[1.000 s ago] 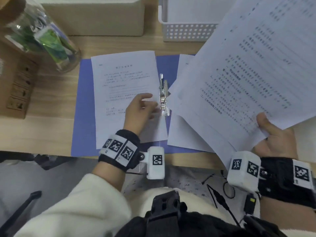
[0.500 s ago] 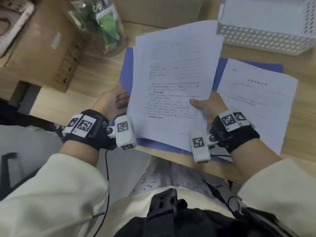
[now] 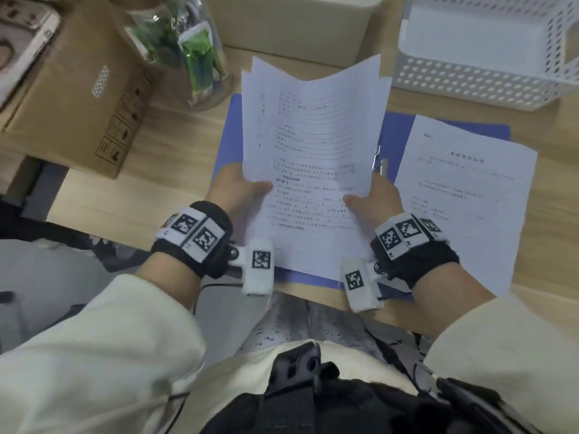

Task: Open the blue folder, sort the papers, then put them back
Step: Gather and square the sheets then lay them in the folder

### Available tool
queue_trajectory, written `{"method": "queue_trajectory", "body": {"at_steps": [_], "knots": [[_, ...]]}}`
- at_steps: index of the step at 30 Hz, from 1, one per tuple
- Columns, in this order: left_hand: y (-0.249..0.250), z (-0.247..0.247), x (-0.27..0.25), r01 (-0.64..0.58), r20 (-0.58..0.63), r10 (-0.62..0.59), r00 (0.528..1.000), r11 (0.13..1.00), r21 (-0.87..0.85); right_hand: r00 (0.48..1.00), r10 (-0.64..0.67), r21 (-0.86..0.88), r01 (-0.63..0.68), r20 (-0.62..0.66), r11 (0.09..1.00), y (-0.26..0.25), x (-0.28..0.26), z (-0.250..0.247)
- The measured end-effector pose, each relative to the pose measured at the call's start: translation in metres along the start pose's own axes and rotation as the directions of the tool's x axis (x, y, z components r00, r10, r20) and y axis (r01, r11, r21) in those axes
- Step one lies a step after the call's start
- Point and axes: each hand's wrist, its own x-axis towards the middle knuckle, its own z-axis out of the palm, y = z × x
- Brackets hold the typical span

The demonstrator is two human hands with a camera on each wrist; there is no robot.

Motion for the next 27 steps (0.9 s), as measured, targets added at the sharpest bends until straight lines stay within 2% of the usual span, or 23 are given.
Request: {"method": "queue_trajectory", "body": {"at_steps": [2,3,5,6,8,10,12,13,14,15,17,19,21,24,27], "knots": [[0.009,-0.005,-0.013,-0.209,-0.073,0.224,0.972,0.963,0.171,0.997,-0.040,0.098,0.033,0.068,0.995,0.001,-0.005,-0.007],[0.017,-0.007,-0.021,-0.308,-0.068,0.324,0.944,0.936,0.172,0.996,-0.059,0.197,0.046,0.060,0.979,0.003,-0.010,-0.014],[0.040,-0.010,-0.041,-0.461,-0.043,0.460,0.887,0.887,0.002,0.998,-0.060,0.420,0.061,-0.016,0.905,0.009,-0.021,-0.037],[0.051,-0.009,-0.048,-0.493,-0.021,0.494,0.869,0.863,-0.111,0.997,-0.051,0.529,0.072,-0.054,0.845,0.016,-0.028,-0.049],[0.071,0.001,-0.056,-0.486,0.077,0.530,0.844,0.818,-0.307,0.992,-0.028,0.722,0.107,-0.121,0.683,0.035,-0.041,-0.071],[0.086,0.029,-0.058,-0.408,0.211,0.525,0.825,0.810,-0.422,0.991,0.016,0.880,0.112,-0.134,0.462,0.061,-0.057,-0.092],[0.091,0.068,-0.056,-0.283,0.325,0.449,0.833,0.848,-0.447,0.996,0.045,0.966,0.062,-0.076,0.251,0.089,-0.072,-0.109],[0.088,0.091,-0.054,-0.213,0.363,0.392,0.845,0.870,-0.445,0.996,0.062,0.976,0.043,-0.057,0.212,0.102,-0.079,-0.117],[0.082,0.115,-0.053,-0.144,0.392,0.319,0.863,0.899,-0.414,0.993,0.098,0.972,0.038,-0.063,0.234,0.117,-0.085,-0.124],[0.076,0.138,-0.053,-0.094,0.406,0.251,0.879,0.925,-0.367,0.985,0.151,0.955,0.038,-0.086,0.294,0.131,-0.088,-0.129],[0.059,0.173,-0.053,-0.084,0.367,0.142,0.919,0.982,-0.171,0.946,0.295,0.861,-0.037,-0.133,0.507,0.160,-0.085,-0.131],[0.049,0.194,-0.056,-0.144,0.261,0.130,0.956,0.989,0.038,0.899,0.405,0.653,-0.207,-0.166,0.728,0.184,-0.076,-0.127],[0.047,0.202,-0.060,-0.205,0.175,0.176,0.969,0.965,0.161,0.887,0.411,0.476,-0.275,-0.209,0.835,0.196,-0.067,-0.119],[0.046,0.205,-0.053,-0.232,0.114,0.209,0.971,0.939,0.255,0.911,0.356,0.477,-0.223,-0.209,0.850,0.193,-0.059,-0.114],[0.044,0.204,-0.042,-0.186,0.073,0.173,0.982,0.946,0.265,0.920,0.364,0.616,-0.203,-0.146,0.761,0.190,-0.053,-0.109]]}}
